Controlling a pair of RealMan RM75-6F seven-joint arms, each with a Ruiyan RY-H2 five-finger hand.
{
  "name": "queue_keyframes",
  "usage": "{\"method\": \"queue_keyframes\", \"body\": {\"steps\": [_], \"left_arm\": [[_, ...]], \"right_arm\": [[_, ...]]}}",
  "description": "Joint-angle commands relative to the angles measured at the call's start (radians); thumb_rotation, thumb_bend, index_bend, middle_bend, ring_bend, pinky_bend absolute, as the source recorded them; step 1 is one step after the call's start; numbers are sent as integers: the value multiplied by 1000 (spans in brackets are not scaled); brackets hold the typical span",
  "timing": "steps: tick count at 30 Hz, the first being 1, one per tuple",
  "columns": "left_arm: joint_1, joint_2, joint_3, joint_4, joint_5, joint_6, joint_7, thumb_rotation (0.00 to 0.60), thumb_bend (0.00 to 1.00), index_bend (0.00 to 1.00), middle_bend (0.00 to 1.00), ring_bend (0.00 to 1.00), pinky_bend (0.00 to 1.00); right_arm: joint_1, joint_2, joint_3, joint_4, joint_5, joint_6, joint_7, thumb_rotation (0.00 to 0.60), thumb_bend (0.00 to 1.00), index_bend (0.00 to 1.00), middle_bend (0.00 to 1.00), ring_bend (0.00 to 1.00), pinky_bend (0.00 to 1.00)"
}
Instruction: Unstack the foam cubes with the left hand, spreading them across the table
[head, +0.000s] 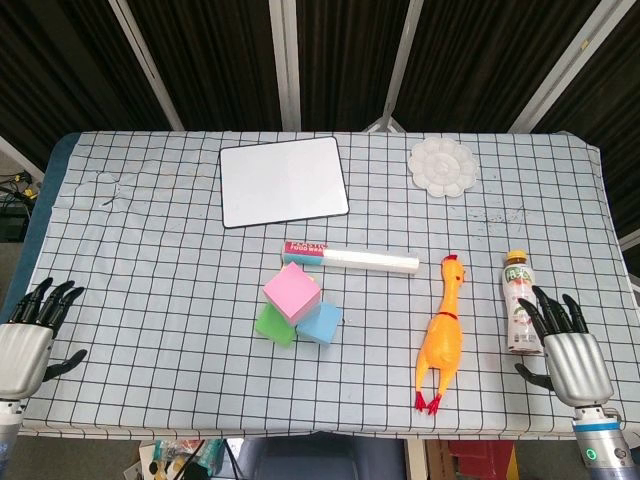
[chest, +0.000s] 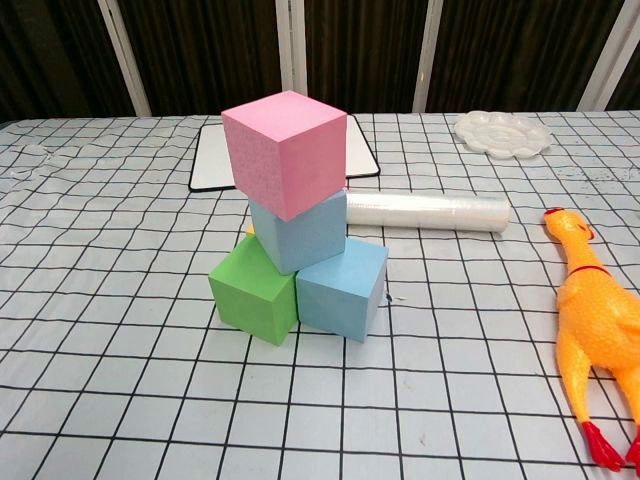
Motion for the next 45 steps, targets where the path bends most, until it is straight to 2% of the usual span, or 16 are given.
{"method": "queue_keyframes", "body": {"steps": [1, 20, 31, 36, 38, 41, 45], "left_arm": [[3, 2, -5, 0, 2, -2, 4, 600, 51, 138, 102, 46, 158], [-2, 19, -3, 5, 46, -59, -63, 600, 48, 98, 96, 46, 158], [-22, 27, -21, 4, 36, -108, -85, 600, 36, 96, 92, 46, 158], [-121, 115, -65, -100, 36, -223, -154, 600, 10, 81, 79, 38, 158], [-177, 173, -91, -167, 24, -296, -143, 600, 8, 76, 72, 28, 158], [-261, 241, -136, -267, -18, -413, -123, 600, 7, 74, 67, 25, 157], [-365, 278, -193, -345, -105, -559, -88, 600, 6, 74, 63, 24, 148]], "right_arm": [[4, -1, 0, -1, 1, -6, -6, 600, 23, 143, 38, 132, 43], [0, -4, 0, -7, 11, -7, -17, 600, 23, 143, 38, 132, 43], [-2, 0, 1, -6, 9, -3, -5, 600, 23, 143, 38, 132, 43], [0, -3, -1, -7, 10, -10, -13, 600, 23, 143, 38, 132, 43], [0, -4, -1, -9, 10, -11, -17, 600, 23, 143, 38, 132, 43], [1, -8, 0, -9, 13, -11, -27, 600, 23, 143, 38, 132, 43], [2, -13, -2, -10, 14, -16, -41, 600, 23, 143, 38, 132, 43]]}}
